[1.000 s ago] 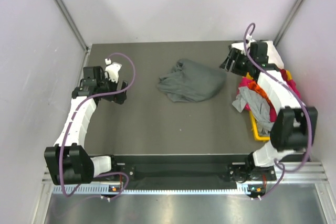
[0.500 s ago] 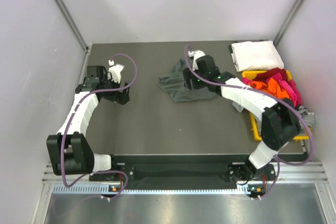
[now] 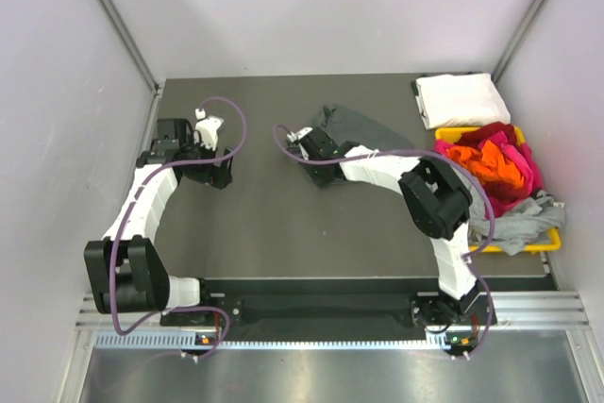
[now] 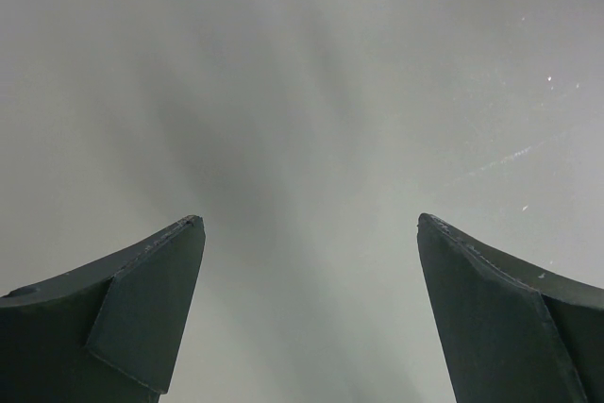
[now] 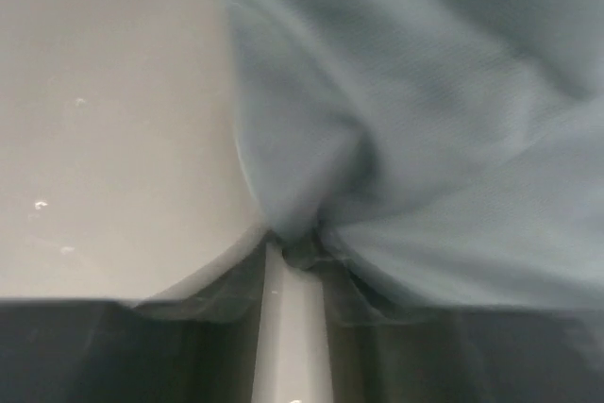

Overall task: Fold and stack the t-shirts
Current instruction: Flatten the tshirt out

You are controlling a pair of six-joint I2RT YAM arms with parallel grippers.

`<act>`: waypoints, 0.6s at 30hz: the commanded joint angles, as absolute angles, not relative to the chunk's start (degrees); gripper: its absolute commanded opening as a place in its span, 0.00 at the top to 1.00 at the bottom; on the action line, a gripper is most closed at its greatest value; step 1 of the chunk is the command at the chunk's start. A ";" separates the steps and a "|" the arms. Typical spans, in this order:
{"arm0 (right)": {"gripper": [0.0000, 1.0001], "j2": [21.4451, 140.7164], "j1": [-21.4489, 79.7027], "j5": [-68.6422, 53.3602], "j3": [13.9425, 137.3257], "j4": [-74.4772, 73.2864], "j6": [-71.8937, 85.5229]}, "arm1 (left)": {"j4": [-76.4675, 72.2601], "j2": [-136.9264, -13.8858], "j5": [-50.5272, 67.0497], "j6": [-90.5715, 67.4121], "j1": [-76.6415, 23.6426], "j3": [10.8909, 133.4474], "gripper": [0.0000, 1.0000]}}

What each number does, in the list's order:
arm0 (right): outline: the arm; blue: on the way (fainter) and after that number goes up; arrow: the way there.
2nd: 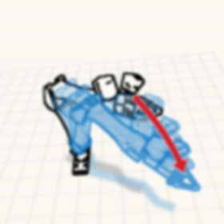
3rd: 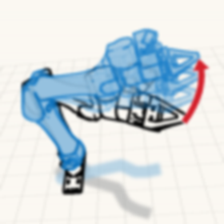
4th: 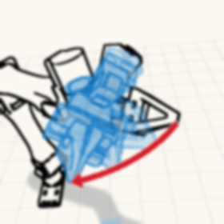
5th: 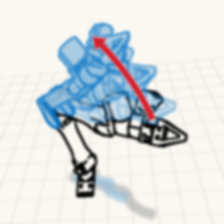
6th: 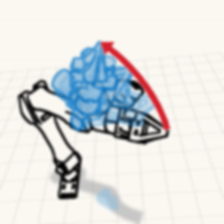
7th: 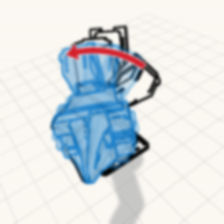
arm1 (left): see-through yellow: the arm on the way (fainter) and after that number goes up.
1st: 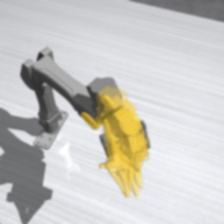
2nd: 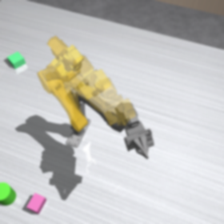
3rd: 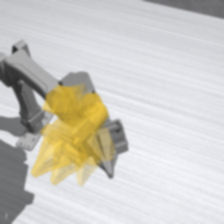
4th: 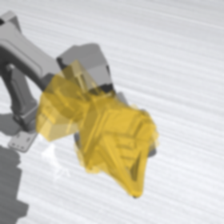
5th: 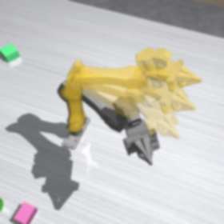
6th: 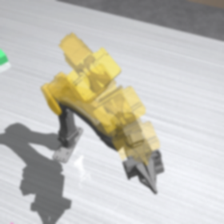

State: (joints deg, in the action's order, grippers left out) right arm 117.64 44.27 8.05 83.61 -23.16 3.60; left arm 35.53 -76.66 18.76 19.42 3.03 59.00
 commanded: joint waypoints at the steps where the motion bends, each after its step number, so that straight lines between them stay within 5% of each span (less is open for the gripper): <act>1: 0.94 117.07 43.95 10.03 86.66 -24.08 4.13 | 33.22 -75.15 19.51 19.25 3.43 58.80 0.01; 2: 1.00 116.64 44.55 9.67 86.49 -24.26 4.65 | 33.31 -75.06 19.34 19.34 3.34 58.89 0.01; 11: 1.00 97.52 53.61 -13.77 88.51 -24.80 1.92 | 32.96 -74.97 18.11 19.16 3.52 59.41 0.01; 18: 1.00 81.49 46.25 -19.15 79.03 -20.22 6.23 | 33.22 -74.53 19.50 19.51 3.87 60.38 0.01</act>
